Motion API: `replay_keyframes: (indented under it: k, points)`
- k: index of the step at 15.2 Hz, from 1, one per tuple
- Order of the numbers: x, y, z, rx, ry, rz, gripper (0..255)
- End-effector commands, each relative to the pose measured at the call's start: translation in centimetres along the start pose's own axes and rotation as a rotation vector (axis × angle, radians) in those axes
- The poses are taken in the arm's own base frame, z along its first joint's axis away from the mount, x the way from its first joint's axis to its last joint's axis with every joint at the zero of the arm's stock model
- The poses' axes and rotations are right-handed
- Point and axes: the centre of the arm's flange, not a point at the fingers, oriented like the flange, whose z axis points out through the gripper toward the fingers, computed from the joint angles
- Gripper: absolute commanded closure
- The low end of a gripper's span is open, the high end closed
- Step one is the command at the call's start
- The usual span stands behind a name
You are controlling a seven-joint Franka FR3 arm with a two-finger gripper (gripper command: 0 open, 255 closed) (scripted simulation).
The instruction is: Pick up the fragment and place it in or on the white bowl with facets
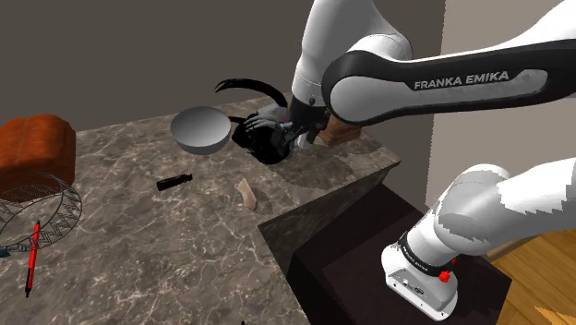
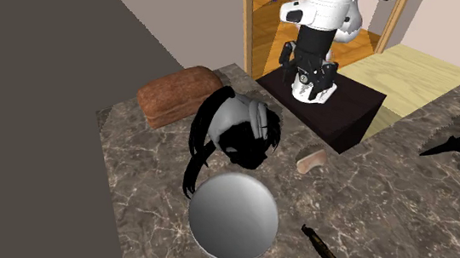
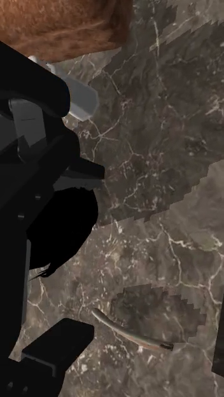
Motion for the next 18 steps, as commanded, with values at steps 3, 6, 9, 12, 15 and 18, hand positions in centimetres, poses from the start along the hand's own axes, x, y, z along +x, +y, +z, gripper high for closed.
replay_keyframes:
  k: [3, 6, 9, 12, 15, 18]
  points:
    - [0.3, -4.4, 3.3, -0.003, -0.001, 0.033, 0]
    - [0.7, -7.7, 5.6, -0.006, -0.003, 0.055, 0]
    - [1.2, -10.9, 7.9, -0.009, -0.004, 0.078, 0]
    - [1.7, -14.1, 10.3, -0.012, -0.005, 0.101, 0]
    - [1.8, -14.7, 11.8, -0.013, -0.006, 0.106, 0]
    - [1.8, -14.7, 13.4, -0.013, -0.006, 0.106, 0]
